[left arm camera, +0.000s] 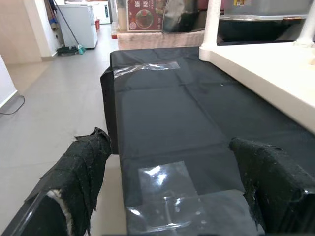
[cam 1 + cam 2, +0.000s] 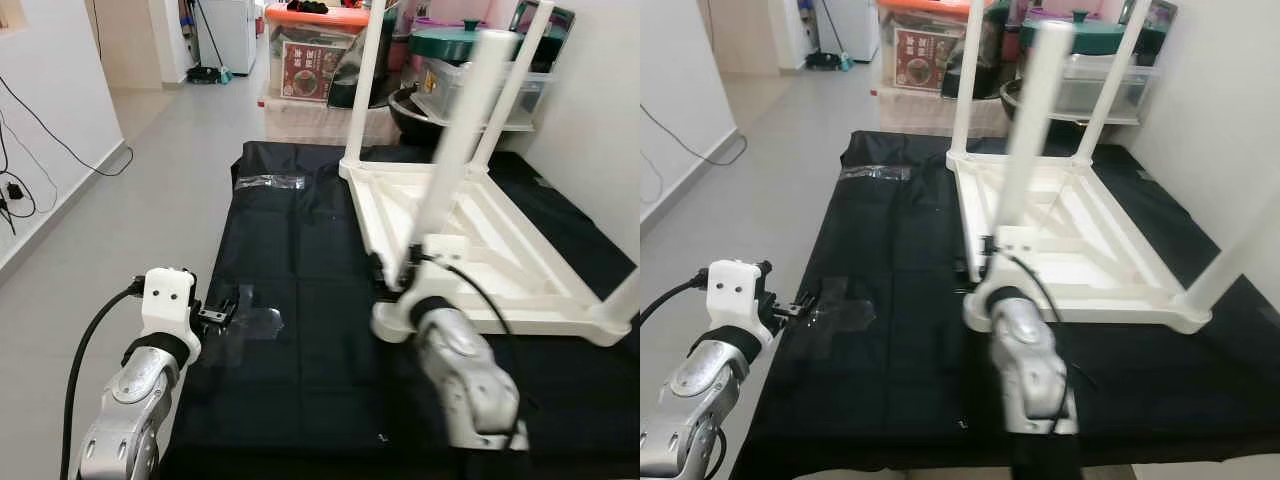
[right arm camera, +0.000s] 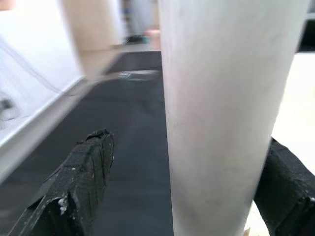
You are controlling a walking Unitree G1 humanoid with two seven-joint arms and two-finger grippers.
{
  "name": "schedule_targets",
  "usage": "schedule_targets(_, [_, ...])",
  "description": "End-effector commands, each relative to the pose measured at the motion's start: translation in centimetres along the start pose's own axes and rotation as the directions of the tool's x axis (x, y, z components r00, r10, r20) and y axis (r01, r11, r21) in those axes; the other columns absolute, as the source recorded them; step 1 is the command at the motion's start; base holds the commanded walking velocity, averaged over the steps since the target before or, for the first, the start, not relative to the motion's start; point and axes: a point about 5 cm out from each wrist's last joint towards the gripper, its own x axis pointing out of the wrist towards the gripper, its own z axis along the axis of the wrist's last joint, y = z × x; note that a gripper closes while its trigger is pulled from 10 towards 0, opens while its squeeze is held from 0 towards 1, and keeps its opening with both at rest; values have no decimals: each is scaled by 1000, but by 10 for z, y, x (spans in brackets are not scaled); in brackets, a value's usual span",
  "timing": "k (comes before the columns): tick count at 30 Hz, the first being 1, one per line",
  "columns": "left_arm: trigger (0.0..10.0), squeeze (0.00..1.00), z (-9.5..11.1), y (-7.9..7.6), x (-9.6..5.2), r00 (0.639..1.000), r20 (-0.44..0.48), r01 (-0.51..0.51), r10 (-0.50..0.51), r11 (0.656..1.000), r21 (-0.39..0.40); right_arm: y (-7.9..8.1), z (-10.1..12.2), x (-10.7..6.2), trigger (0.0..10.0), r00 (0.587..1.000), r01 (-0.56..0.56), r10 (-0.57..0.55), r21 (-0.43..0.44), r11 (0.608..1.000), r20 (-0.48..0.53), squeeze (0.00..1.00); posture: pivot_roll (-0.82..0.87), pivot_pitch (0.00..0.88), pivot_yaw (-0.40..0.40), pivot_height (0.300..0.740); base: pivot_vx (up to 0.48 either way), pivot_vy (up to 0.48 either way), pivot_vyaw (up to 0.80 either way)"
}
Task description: Building children table
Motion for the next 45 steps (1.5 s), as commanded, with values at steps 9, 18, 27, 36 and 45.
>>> schedule_targets(9, [10000, 0, -1, -5, -1, 1000, 3, -8, 8, 1000, -6, 46, 0, 35, 10000, 975, -222, 217, -115, 968, -53, 0, 84, 0, -125, 740, 0, 0, 0])
schedule_targets(18, [10000, 0, -3, -7, -8, 1000, -7, -9, 8, 1000, -9, -21, -19, 14, 10000, 986, 6, -26, -126, 992, -162, 0, 63, 0, -116, 740, 0, 0, 0])
schedule_targets(27, [10000, 0, -7, -20, -12, 999, -33, 35, -36, 999, -23, -39, 1, -38, 10000, 990, 81, -103, -214, 974, -95, 0, 17, 0, -80, 740, 0, 0, 0])
schedule_targets(36, [10000, 0, -6, -21, -17, 999, -43, 30, -31, 999, -34, -42, 2, -48, 10000, 999, -8, -5, -235, 972, -54, 0, 25, 0, -88, 740, 0, 0, 0])
schedule_targets(45, [10000, 0, -5, -25, -27, 999, -46, -13, 11, 999, -36, -43, 2, -55, 10000, 998, 25, -9, -282, 959, 58, 0, 42, 0, -94, 740, 0, -182, 0])
